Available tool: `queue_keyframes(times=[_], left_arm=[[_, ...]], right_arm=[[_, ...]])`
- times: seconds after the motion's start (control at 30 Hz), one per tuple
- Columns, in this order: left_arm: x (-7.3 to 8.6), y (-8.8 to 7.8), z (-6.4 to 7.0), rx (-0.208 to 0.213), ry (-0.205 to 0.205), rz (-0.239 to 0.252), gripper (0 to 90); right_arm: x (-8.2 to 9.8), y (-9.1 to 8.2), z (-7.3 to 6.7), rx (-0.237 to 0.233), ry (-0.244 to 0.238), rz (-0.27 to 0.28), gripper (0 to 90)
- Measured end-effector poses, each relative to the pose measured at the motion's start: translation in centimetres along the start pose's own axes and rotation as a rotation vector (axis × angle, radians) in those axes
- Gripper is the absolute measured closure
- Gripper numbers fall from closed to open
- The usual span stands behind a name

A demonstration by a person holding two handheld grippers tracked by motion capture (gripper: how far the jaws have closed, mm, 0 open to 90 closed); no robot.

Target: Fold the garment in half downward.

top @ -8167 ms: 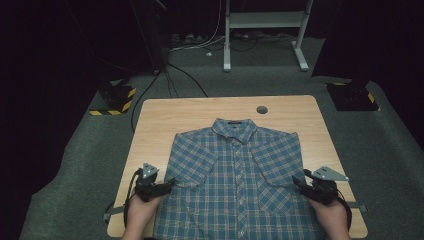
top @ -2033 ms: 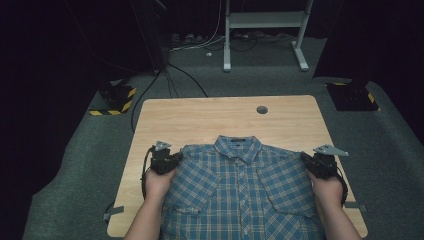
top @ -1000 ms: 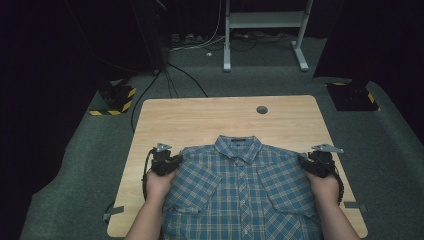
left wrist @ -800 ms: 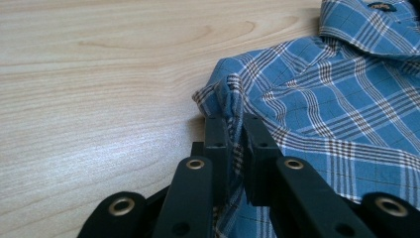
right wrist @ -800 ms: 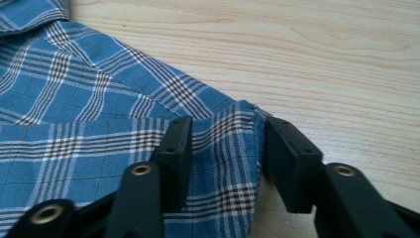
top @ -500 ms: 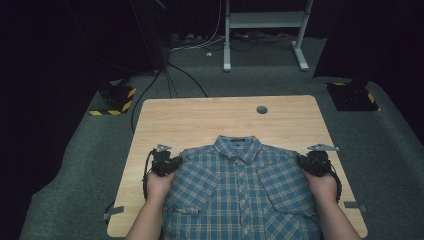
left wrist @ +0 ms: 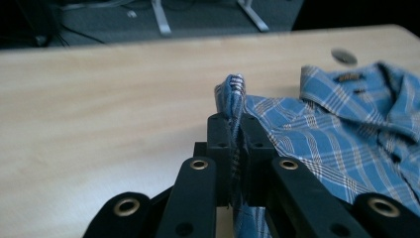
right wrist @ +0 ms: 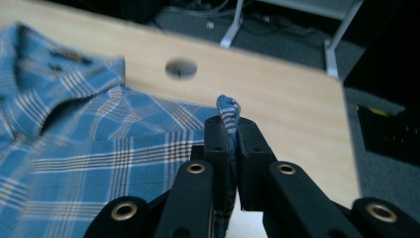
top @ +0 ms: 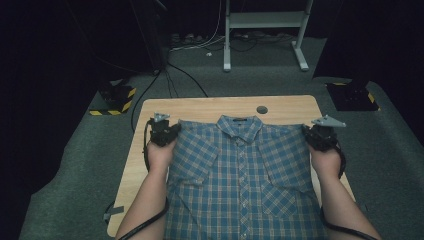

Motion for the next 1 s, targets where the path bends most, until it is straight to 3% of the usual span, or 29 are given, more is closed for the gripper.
queue_keyframes(times=[0.27,0.3,0.37,0.4,0.43,0.53,0.67,0.73,0.8,0.83,0.87,0.9,0.93,1.0], left_arm=[[-4.3,-0.1,-0.6,-0.026,-0.020,0.030,85.5],[-4.7,-0.1,-0.6,-0.027,-0.022,0.032,85.6],[-6.5,-0.5,-0.6,-0.028,-0.038,0.059,85.6],[-6.5,-0.5,-0.6,-0.028,-0.038,0.059,85.6],[-7.3,-0.7,-0.6,-0.030,-0.036,0.073,85.6],[-9.2,-1.4,-0.5,-0.035,-0.031,0.097,85.5],[-12.0,-2.8,-0.5,-0.038,-0.034,0.163,85.5],[-12.2,-3.0,-0.7,-0.042,-0.032,0.165,85.4],[-11.5,-2.8,-1.1,-0.043,-0.042,0.150,85.4],[-10.2,-2.2,-1.5,-0.028,-0.067,0.132,85.3],[-10.2,-2.2,-1.5,-0.028,-0.067,0.132,85.3],[-9.2,-1.7,-1.7,-0.025,-0.075,0.113,85.4],[-7.6,-1.0,-1.8,-0.014,-0.086,0.085,85.3],[-6.7,-0.5,-1.8,-0.008,-0.089,0.070,85.3]], right_arm=[[-4.6,-1.2,1.7,0.038,-0.007,0.056,85.2],[-5.9,-1.6,2.1,0.045,-0.009,0.077,85.2],[-7.1,-1.9,2.2,0.055,-0.021,0.090,85.2],[-7.1,-1.9,2.2,0.055,-0.021,0.090,85.2],[-8.5,-2.2,2.2,0.068,-0.039,0.109,85.2],[-9.7,-2.4,2.2,0.075,-0.042,0.125,85.2],[-12.7,-3.0,2.3,0.093,-0.049,0.166,85.2],[-13.0,-3.2,2.4,0.090,-0.042,0.171,85.2],[-12.6,-3.4,2.9,0.068,-0.018,0.179,85.2],[-12.0,-3.3,3.0,0.055,0.002,0.180,85.1],[-12.0,-3.3,3.0,0.055,0.002,0.180,85.1],[-10.3,-2.7,3.3,0.025,0.049,0.172,85.1],[-9.6,-2.4,3.3,0.015,0.061,0.165,85.1],[-7.8,-1.7,3.1,-0.005,0.085,0.146,85.1]])
Point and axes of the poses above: each handheld gripper's, and its own axes: y roughly forward along the jaws, x roughly out of its underside, z roughly to its right, the point moved 2 cm from there along y, roughly forward along the jaws, and after that the axes turned 6 degrees about -x, right-handed, at the moved point
